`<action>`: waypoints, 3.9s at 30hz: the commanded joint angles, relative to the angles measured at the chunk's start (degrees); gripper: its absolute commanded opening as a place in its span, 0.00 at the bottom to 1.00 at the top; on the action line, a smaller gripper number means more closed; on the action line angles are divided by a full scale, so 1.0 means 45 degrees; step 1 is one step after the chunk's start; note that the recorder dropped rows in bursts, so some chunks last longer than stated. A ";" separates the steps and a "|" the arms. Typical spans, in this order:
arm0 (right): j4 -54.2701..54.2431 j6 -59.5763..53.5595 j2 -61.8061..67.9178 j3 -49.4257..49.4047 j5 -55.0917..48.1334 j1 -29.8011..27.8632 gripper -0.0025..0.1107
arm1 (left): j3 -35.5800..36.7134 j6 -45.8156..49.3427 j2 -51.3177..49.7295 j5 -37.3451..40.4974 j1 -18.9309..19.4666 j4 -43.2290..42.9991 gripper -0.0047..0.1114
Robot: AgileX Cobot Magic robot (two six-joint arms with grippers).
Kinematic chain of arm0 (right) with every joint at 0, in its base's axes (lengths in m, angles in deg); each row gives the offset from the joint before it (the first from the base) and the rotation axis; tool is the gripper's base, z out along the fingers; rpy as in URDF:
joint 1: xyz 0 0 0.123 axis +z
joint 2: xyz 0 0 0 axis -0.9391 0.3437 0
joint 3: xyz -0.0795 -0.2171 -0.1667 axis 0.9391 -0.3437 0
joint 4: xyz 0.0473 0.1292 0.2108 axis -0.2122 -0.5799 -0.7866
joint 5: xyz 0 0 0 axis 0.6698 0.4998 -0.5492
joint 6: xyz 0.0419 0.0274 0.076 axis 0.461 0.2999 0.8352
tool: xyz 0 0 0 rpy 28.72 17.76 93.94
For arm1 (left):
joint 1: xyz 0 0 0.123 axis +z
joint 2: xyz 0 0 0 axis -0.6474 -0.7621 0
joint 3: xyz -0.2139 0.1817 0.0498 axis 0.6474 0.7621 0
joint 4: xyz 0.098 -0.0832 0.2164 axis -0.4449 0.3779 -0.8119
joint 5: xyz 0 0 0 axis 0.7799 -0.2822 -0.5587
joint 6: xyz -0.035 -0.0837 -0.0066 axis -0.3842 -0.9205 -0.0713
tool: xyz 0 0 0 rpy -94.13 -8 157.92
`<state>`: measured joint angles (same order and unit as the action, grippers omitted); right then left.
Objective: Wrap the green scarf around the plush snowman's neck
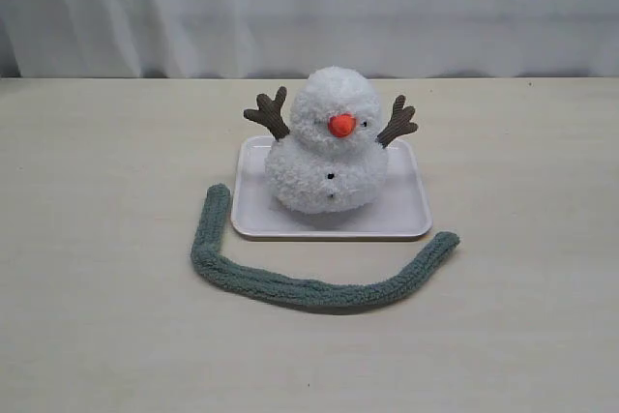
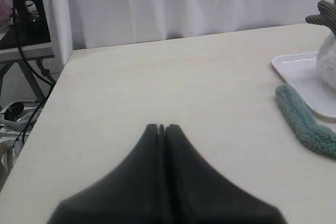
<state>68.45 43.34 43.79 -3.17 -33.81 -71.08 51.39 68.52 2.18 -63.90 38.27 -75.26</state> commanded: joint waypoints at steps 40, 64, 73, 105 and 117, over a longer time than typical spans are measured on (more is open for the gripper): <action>-0.9615 -1.0233 1.3989 0.9959 -0.7237 0.3804 0.57 | 0.0040 0.0026 0.0022 -0.0124 0.0015 -0.0044 0.04; -0.1435 -0.6478 2.2876 1.3318 -0.4610 0.9477 0.57 | 0.0040 0.0026 0.0022 -0.0124 0.0015 -0.0044 0.04; -0.0860 -0.6953 2.4499 1.4309 -0.4446 0.9477 0.57 | 0.0040 0.0026 0.0022 -0.0124 0.0015 -0.0044 0.04; 0.0997 -0.6391 2.0651 1.4338 -0.4297 1.0379 0.06 | 0.0040 0.0026 0.0022 -0.0124 0.0015 -0.0044 0.04; 0.4601 -0.2418 1.8245 1.4338 -0.1222 0.9610 0.06 | 0.0040 0.0026 0.0022 -0.0124 0.0015 -0.0044 0.04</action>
<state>83.20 25.43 126.11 61.41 -41.37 -25.45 51.39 68.52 2.18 -63.78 38.27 -75.40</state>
